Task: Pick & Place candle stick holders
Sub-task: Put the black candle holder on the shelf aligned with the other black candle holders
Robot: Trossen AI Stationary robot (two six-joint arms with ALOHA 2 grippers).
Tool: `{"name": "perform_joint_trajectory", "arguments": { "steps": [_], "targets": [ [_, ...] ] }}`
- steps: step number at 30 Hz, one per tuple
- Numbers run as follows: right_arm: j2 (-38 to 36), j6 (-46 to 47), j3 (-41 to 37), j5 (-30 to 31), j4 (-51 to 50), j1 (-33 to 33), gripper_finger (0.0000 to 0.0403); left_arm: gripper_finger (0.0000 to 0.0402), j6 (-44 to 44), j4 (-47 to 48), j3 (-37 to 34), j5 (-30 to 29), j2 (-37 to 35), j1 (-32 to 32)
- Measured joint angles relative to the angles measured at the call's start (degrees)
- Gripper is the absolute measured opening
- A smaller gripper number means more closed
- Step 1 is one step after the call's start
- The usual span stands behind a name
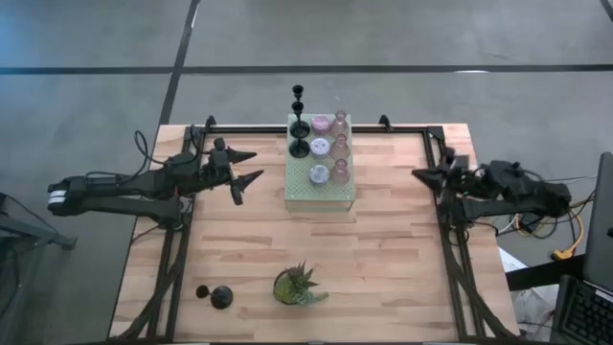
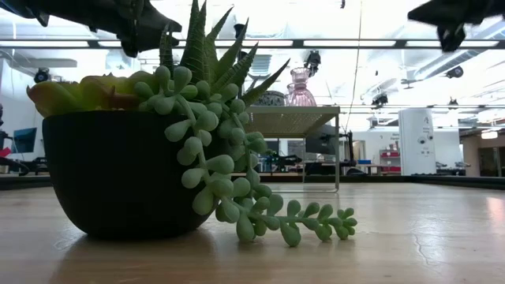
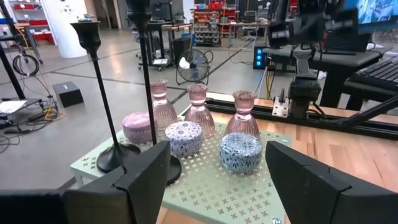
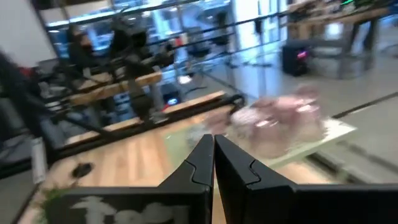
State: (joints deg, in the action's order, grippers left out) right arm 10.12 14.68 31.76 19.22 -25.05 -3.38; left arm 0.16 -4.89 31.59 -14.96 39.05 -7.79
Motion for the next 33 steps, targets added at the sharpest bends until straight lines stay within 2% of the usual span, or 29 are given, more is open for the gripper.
{"name": "perform_joint_trajectory", "arguments": {
  "steps": [6,11,21,29,33],
  "targets": [
    [-1.89,3.78,-10.87,-3.18,7.15,0.00,0.0008,0.0268,0.00,0.57,0.00,-0.13,-0.01,0.00],
    [-3.21,1.71,-16.86,-2.74,13.56,0.02,0.0008,0.0268,0.00,1.29,0.00,-0.15,0.00,-0.02],
    [-10.13,0.10,-23.03,-0.40,13.15,0.07,0.0008,0.0268,-1.37,3.36,0.00,-0.17,-0.11,-0.02],
    [-8.91,-0.11,-25.53,0.43,10.31,0.04,0.0008,0.0268,-0.31,10.87,0.99,0.01,-1.92,0.01],
    [-8.03,-0.11,-26.44,0.40,10.38,0.02,0.0008,0.0268,-0.50,17.48,4.22,2.66,-3.32,0.02]
  ]
}}
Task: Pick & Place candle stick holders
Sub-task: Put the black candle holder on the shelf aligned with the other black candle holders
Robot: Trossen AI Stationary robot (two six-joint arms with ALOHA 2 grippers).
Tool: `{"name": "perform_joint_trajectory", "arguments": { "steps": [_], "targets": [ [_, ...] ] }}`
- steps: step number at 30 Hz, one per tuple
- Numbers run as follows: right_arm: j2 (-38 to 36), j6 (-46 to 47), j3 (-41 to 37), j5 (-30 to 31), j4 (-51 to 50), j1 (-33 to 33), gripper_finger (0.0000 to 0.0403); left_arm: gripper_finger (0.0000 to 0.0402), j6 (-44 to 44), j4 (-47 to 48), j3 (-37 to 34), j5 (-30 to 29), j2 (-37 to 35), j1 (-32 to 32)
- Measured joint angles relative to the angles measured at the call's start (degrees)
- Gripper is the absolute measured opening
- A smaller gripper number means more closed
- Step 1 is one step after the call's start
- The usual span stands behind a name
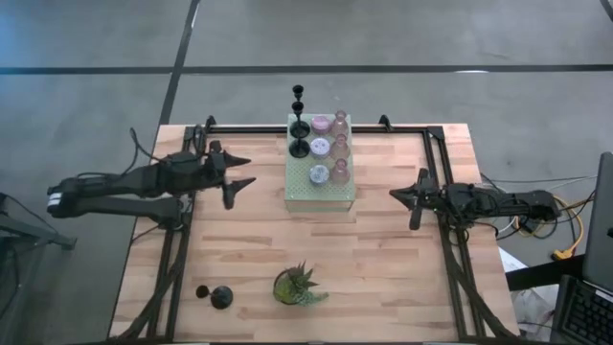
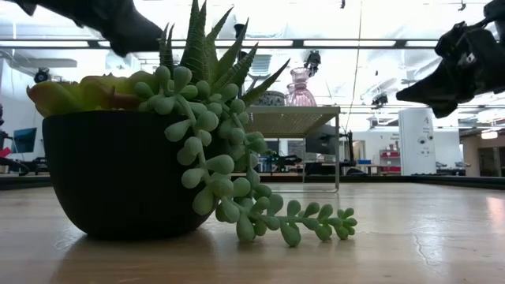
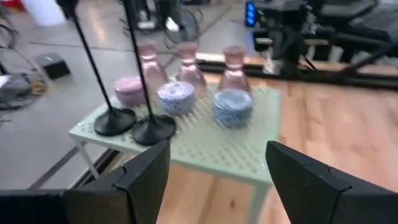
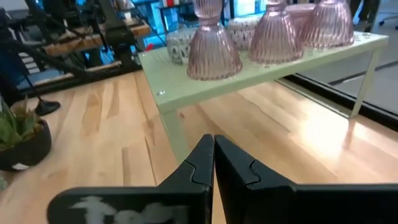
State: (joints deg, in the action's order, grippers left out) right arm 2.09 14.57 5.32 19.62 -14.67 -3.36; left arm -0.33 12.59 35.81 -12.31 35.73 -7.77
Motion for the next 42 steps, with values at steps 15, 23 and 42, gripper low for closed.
{"name": "perform_joint_trajectory", "arguments": {
  "steps": [15,23,42],
  "targets": [
    [1.08,0.00,0.00,-0.08,0.19,0.00,0.0008,0.0268,17.39,47.39,15.01,18.93,0.13,12.22],
    [1.04,0.00,0.00,-0.11,0.19,0.00,0.0009,0.0268,22.96,54.41,13.55,21.65,0.41,28.33],
    [1.07,0.00,0.00,-0.11,0.19,0.00,0.0009,0.0268,24.01,30.90,-2.36,26.48,7.88,47.82]
  ]
}}
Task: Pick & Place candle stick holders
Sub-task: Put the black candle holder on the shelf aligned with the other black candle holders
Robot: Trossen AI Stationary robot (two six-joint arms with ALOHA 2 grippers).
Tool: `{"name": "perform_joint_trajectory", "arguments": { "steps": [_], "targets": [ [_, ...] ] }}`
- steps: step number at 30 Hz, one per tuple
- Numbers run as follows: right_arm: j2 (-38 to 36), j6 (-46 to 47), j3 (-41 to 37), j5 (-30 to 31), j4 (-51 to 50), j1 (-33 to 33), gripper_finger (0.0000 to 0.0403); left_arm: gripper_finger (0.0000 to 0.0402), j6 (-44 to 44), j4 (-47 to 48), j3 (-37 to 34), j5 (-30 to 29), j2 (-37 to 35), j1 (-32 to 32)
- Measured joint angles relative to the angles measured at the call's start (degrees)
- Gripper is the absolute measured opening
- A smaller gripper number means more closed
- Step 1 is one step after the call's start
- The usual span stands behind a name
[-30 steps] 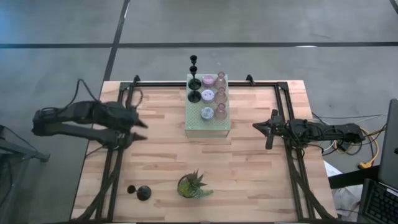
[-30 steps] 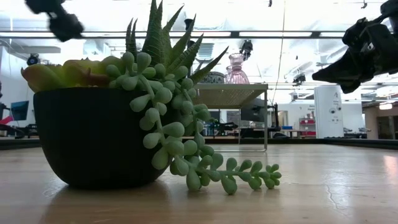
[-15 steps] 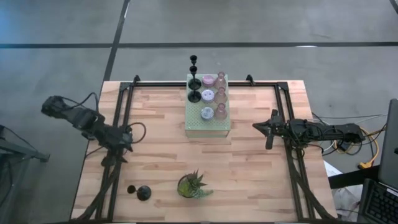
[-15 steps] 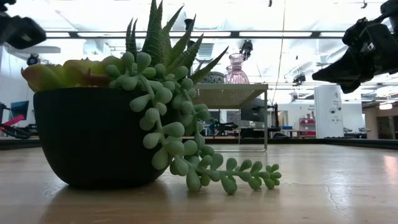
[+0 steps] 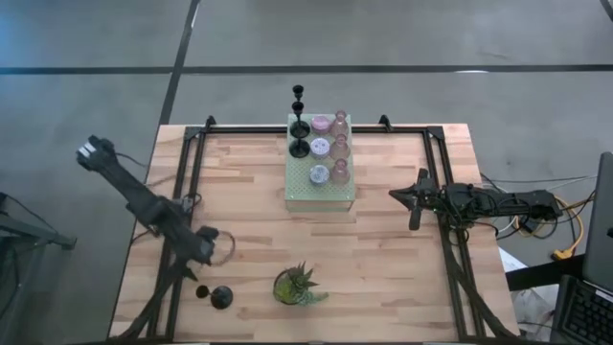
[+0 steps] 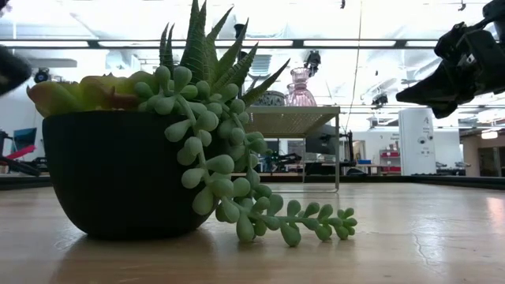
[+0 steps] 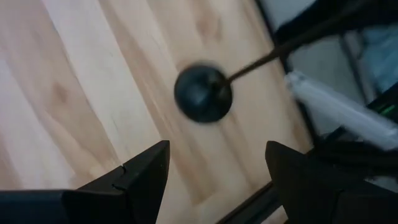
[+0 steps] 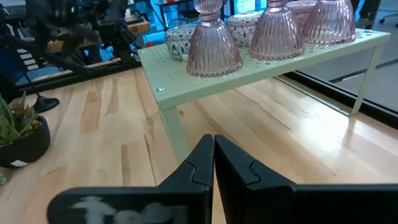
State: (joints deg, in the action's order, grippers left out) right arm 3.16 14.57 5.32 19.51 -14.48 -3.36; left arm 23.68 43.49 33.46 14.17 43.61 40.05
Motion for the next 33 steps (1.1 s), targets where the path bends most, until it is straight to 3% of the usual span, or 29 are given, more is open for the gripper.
{"name": "perform_joint_trajectory", "arguments": {
  "steps": [12,28,33],
  "targets": [
    [-0.02,0.00,0.02,-0.02,0.02,0.02,0.0009,0.0268,-2.40,-15.16,-2.58,-0.68,8.02,7.13],
    [0.00,0.00,0.02,0.00,0.02,0.02,0.0009,0.0268,-15.45,-25.06,-1.71,-2.48,10.99,7.33],
    [0.00,0.00,0.02,0.00,0.02,0.00,0.0009,0.0241,-17.72,-27.12,-1.69,-3.78,11.88,7.33]
  ]
}}
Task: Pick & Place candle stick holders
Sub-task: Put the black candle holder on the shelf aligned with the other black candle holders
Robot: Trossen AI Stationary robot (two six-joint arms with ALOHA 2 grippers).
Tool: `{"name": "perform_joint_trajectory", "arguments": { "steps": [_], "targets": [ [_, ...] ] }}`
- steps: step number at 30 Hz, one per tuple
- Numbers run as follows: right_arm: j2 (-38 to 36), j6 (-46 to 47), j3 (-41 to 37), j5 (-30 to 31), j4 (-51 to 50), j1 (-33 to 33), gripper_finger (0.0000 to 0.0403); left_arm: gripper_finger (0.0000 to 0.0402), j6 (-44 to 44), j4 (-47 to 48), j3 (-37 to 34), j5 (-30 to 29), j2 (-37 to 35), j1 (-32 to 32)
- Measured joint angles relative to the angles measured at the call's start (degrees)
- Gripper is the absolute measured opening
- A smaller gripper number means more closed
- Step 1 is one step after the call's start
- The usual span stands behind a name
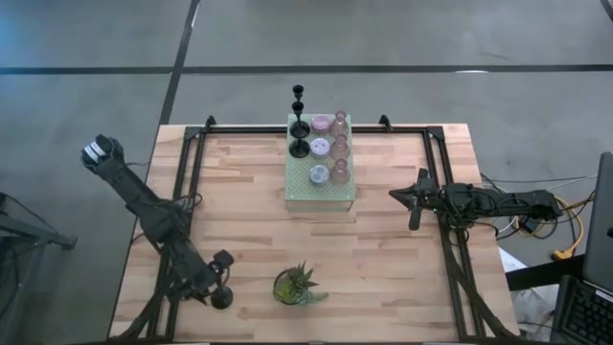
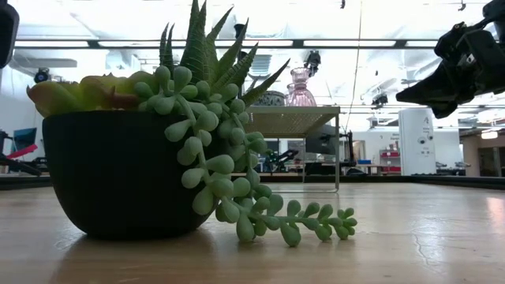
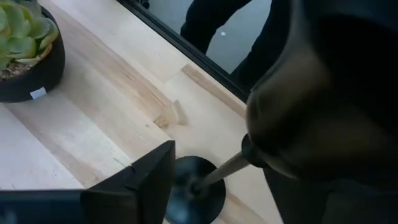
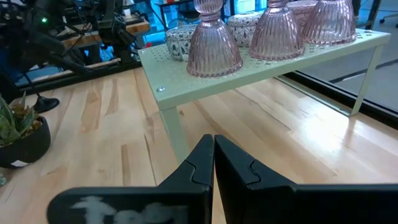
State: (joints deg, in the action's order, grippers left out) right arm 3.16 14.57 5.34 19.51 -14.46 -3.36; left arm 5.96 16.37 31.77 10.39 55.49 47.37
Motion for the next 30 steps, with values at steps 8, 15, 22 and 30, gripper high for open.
{"name": "perform_joint_trajectory", "arguments": {
  "steps": [8,15,22,30],
  "targets": [
    [0.00,0.00,0.00,0.00,0.00,-0.02,0.0009,0.0127,-1.36,-0.53,0.00,0.00,0.84,0.00],
    [0.00,0.00,0.00,0.00,0.00,0.00,0.0009,0.0016,-1.03,-1.89,0.56,0.02,0.48,0.00],
    [0.00,-0.01,0.00,0.04,0.00,0.00,0.0009,0.0016,0.43,3.30,5.23,-2.78,-0.65,-0.39],
    [0.00,0.00,0.00,0.02,-0.01,0.00,0.0009,0.0016,6.01,27.25,23.60,-28.03,-2.93,-7.83]
  ]
}}
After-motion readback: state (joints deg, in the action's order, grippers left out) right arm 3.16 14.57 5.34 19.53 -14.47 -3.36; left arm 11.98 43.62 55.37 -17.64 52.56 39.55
